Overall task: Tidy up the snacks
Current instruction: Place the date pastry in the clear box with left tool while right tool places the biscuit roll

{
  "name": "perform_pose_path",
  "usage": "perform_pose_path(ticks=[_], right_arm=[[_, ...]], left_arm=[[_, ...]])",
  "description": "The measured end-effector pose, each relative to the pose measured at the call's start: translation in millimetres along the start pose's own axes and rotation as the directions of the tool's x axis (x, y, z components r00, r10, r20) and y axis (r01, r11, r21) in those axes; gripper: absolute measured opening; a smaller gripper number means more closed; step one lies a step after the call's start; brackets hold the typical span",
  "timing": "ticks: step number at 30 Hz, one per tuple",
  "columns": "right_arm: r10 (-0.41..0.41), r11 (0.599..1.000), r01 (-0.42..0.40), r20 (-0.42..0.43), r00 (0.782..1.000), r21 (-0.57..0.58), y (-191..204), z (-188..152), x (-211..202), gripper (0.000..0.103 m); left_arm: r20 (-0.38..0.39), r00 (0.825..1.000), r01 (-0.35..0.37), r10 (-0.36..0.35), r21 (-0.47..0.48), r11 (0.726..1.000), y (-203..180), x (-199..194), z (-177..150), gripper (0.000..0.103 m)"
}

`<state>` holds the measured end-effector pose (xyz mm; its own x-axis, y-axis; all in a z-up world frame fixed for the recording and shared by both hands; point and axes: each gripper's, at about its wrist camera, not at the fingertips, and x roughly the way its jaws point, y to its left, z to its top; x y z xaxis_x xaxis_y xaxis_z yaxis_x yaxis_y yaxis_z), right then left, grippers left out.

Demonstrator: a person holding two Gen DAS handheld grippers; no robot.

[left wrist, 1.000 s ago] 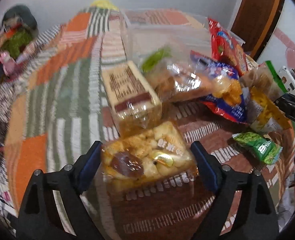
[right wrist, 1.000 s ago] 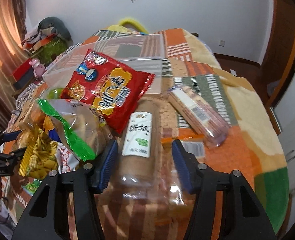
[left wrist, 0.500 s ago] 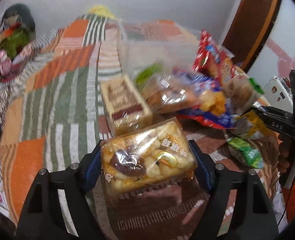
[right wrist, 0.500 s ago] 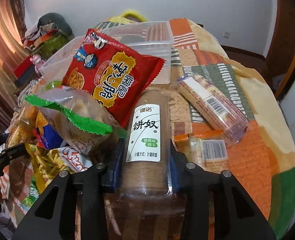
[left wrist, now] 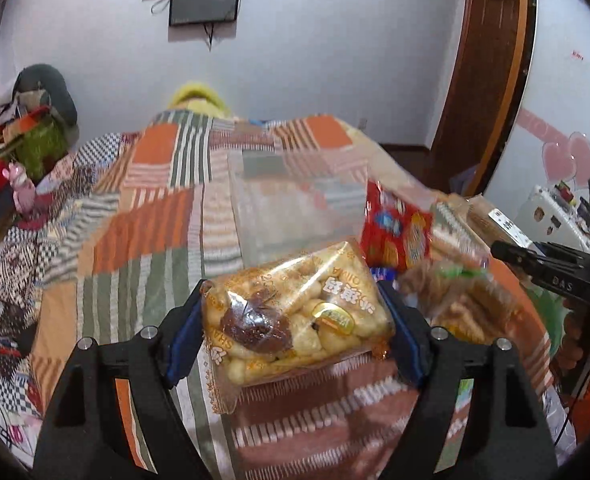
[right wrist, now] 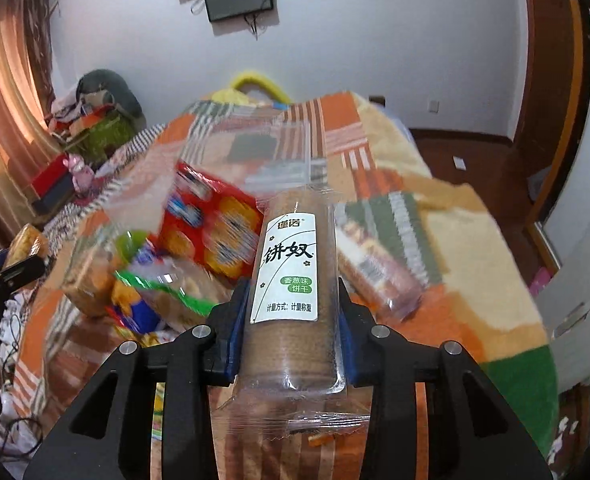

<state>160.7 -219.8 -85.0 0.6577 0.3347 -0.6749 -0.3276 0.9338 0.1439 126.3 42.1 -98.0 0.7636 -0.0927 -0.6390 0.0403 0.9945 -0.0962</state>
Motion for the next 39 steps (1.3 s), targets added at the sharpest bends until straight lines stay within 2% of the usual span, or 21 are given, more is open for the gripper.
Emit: perform_pose_path(ticks=[4,9,20,30,34,39], right_arm=[[0.014,1.0,-0.014,0.049,0.999,-0.011,6.0,17.3,-0.7,0.035],[0.021,0.999,-0.018,0.095,0.995,-0.033,16.1,34.9,4.6,0.035],[0.053,0.997,-0.046,0.123,0.991,-0.063,33.9,68.9,37.3,0.035],[0.06,0.994,-0.056,0.046,0.997,-0.089,38.5,83.2,79.5,0.035],[0.059,0.994,-0.058,0.0,0.998,-0.093,35.9,87.1,96.0,0.035],[0.049,0.993,-0.056,-0.071,0.996,-0.101,33.0,89.2,116.2,0.035]], left_arm=[[0.047,0.999,-0.009,0.009,0.008,1.0,-2.1,2.2,20.8,0.079],[0.068,0.998,-0.012,0.012,-0.001,1.0,0.3,17.4,45.9,0.079],[0.038,0.998,-0.058,0.059,-0.016,0.998,8.8,74.6,82.1,0.079],[-0.064,0.996,-0.061,0.058,-0.04,0.997,12.9,137.8,93.2,0.079],[-0.093,0.993,-0.069,0.067,-0.019,0.997,11.0,156.0,96.1,0.079],[-0.165,0.986,-0.035,0.038,0.023,0.999,7.5,179.3,97.5,0.079]])
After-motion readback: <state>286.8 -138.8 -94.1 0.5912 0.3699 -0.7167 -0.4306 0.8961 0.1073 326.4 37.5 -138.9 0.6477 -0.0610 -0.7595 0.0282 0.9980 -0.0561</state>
